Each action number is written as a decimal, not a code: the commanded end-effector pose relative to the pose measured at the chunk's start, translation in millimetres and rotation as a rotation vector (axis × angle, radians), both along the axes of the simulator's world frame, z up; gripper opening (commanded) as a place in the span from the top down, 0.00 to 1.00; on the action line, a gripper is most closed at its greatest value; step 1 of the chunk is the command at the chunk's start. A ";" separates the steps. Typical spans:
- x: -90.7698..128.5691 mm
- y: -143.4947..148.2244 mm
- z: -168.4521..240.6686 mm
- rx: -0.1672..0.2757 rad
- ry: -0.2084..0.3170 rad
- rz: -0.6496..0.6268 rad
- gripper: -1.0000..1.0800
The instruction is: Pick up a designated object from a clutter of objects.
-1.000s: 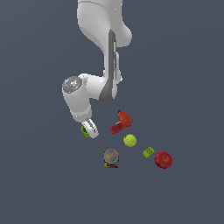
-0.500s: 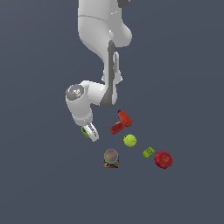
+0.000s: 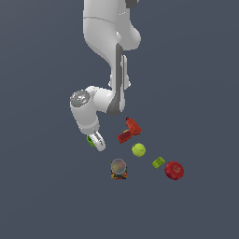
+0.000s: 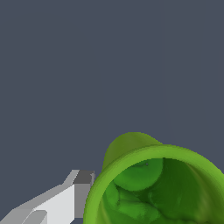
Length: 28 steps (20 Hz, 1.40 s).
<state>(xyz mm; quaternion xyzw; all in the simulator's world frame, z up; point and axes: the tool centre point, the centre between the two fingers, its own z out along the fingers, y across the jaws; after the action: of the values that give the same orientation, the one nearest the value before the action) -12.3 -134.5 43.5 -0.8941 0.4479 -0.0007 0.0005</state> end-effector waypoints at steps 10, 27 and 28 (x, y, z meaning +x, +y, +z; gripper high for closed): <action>6.7 19.4 22.9 0.000 0.000 -0.001 1.00; 49.7 137.4 164.3 -0.004 0.001 -0.002 1.00; 52.8 145.4 173.8 -0.004 0.001 -0.002 1.00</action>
<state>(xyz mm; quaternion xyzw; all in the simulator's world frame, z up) 36.2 -1.2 202.0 -0.8938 0.4485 -0.0007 -0.0013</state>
